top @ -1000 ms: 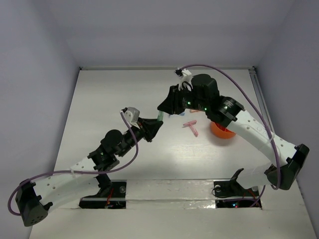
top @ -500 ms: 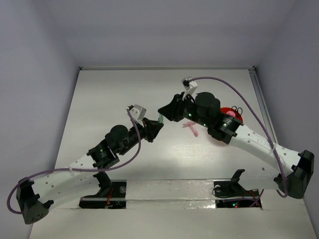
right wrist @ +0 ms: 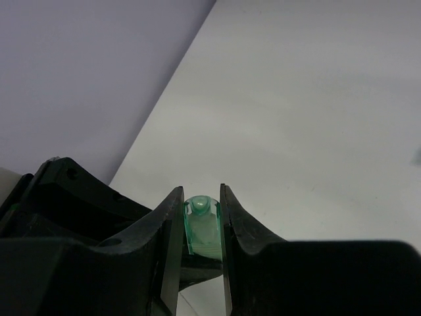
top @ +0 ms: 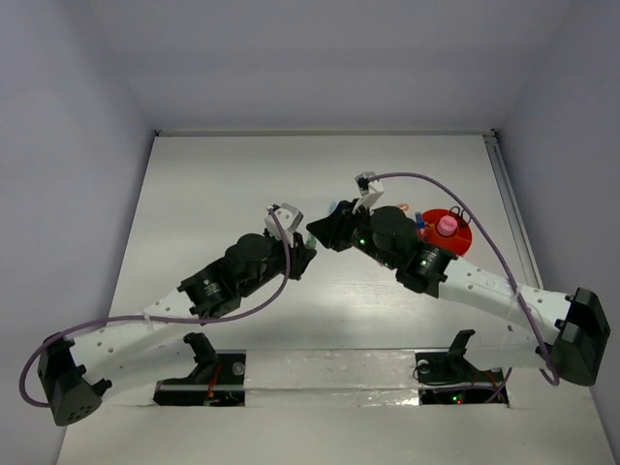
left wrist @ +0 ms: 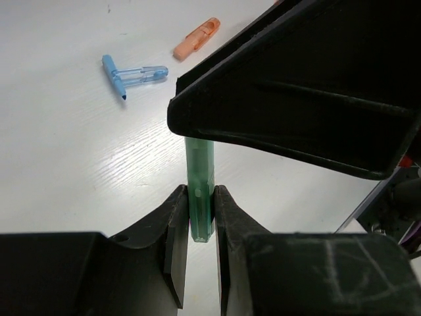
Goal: Sort the stationery into containers
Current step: Close the pen cap on the pen, then place the pen in the storage box.
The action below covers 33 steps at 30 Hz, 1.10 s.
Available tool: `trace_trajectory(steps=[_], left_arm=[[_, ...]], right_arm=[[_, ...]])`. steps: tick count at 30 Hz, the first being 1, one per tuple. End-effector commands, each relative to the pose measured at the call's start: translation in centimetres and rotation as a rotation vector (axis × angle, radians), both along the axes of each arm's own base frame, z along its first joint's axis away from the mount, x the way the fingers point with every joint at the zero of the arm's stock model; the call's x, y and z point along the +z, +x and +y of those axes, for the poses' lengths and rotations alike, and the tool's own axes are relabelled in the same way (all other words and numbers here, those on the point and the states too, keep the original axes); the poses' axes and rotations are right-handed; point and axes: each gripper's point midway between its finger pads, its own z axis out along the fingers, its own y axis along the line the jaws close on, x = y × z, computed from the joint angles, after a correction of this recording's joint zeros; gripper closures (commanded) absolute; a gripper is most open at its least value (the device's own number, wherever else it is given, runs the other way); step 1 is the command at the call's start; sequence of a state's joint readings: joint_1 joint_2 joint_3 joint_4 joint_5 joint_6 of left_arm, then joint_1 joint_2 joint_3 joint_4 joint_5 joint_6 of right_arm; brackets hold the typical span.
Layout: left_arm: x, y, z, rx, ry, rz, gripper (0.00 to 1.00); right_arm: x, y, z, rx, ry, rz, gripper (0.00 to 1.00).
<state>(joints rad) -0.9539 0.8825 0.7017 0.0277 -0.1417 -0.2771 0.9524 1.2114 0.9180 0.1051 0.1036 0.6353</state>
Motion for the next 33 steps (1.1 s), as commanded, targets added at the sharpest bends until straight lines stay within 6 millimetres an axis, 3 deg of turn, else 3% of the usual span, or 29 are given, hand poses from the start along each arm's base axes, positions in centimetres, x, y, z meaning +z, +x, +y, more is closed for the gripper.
trace_trajectory(steps=[1, 3, 4, 5, 7, 8, 10, 11, 13, 14, 15, 17, 18, 20, 21, 22, 23, 25, 26, 27, 29, 33], left_arm=[[22.1, 0.7, 1.5, 0.066, -0.576, -0.419, 1.0], [20.0, 0.6, 1.0, 0.05, -0.556, -0.37, 0.92], [19.2, 0.5, 0.8, 0.041, -0.547, -0.356, 0.88], [17.7, 0.2, 0.9, 0.032, -0.532, -0.341, 0.76], [16.5, -0.1, 1.3, 0.034, -0.537, -0.321, 0.63], [15.7, -0.4, 1.8, 0.039, -0.534, -0.314, 0.52], [15.1, -0.5, 2.3, 0.053, -0.528, -0.308, 0.47], [14.8, -0.6, 2.8, 0.063, -0.524, -0.303, 0.42], [14.7, -0.7, 3.1, 0.071, -0.52, -0.303, 0.38], [14.5, -0.8, 3.4, 0.079, -0.515, -0.3, 0.2], [14.5, -0.9, 3.6, 0.08, -0.514, -0.303, 0.15], [14.9, -1.0, 4.1, 0.095, -0.546, -0.299, 0.1], [15.2, -0.9, 4.4, 0.112, -0.575, -0.293, 0.1], [16.4, -0.8, 4.9, 0.143, -0.674, -0.274, 0.08], [16.7, -1.1, 4.5, 0.124, -0.74, -0.235, 0.08], [17.0, -1.4, 4.1, 0.095, -0.771, -0.227, 0.08], [16.4, -1.5, 3.5, 0.071, -0.788, -0.212, 0.07], [15.1, -2.2, 2.3, 0.013, -0.822, -0.132, 0.07], [14.7, -2.4, 2.0, -0.006, -0.853, -0.111, 0.07], [12.3, -3.0, 1.2, -0.045, -0.859, -0.043, 0.07], [9.9, -3.8, 0.9, -0.083, -0.874, -0.006, 0.07], [6.4, -4.8, 1.3, -0.108, -0.883, 0.05, 0.07]], right_arm=[[-7.9, -6.5, -0.6, 0.142, -0.251, 0.222, 1.0], [-5.5, -3.9, -1.4, 0.048, -0.227, 0.163, 1.0], [-2.5, -2.7, -1.3, 0.031, -0.185, 0.113, 1.0], [-0.7, -1.8, -1.5, 0.013, -0.159, 0.085, 1.0], [2.8, 0.6, -2.4, -0.04, -0.119, 0.003, 1.0], [5.8, 1.6, -2.6, -0.062, -0.08, -0.046, 1.0], [7.2, 3.7, -3.3, -0.097, -0.085, -0.07, 1.0], [8.8, 5.1, -4.0, -0.12, -0.053, -0.092, 1.0], [9.3, 6.7, -4.9, -0.161, -0.046, -0.104, 1.0], [9.3, 7.8, -6.0, -0.202, -0.049, -0.101, 1.0], [9.2, 8.3, -6.6, -0.225, -0.053, -0.1, 1.0], [8.5, 8.8, -8.2, -0.291, -0.086, -0.104, 1.0], [6.3, 9.3, -10.1, -0.368, -0.143, -0.076, 1.0], [5.6, 8.6, -12.9, -0.451, -0.155, -0.073, 1.0], [4.5, 8.6, -15.0, -0.534, -0.187, -0.061, 1.0], [1.8, 8.1, -16.6, -0.576, -0.232, -0.022, 1.0], [2.0, 7.2, -18.2, -0.621, -0.228, -0.027, 1.0], [-1.4, 5.7, -21.6, -0.734, -0.32, 0.034, 1.0], [-1.2, 4.7, -22.9, -0.767, -0.308, 0.035, 1.0], [-2.4, 3.9, -24.6, -0.819, -0.356, 0.056, 1.0], [-3.1, 2.4, -27.4, -0.92, -0.371, 0.079, 1.0], [-3.0, 1.3, -30.9, -1.072, -0.415, 0.054, 1.0]])
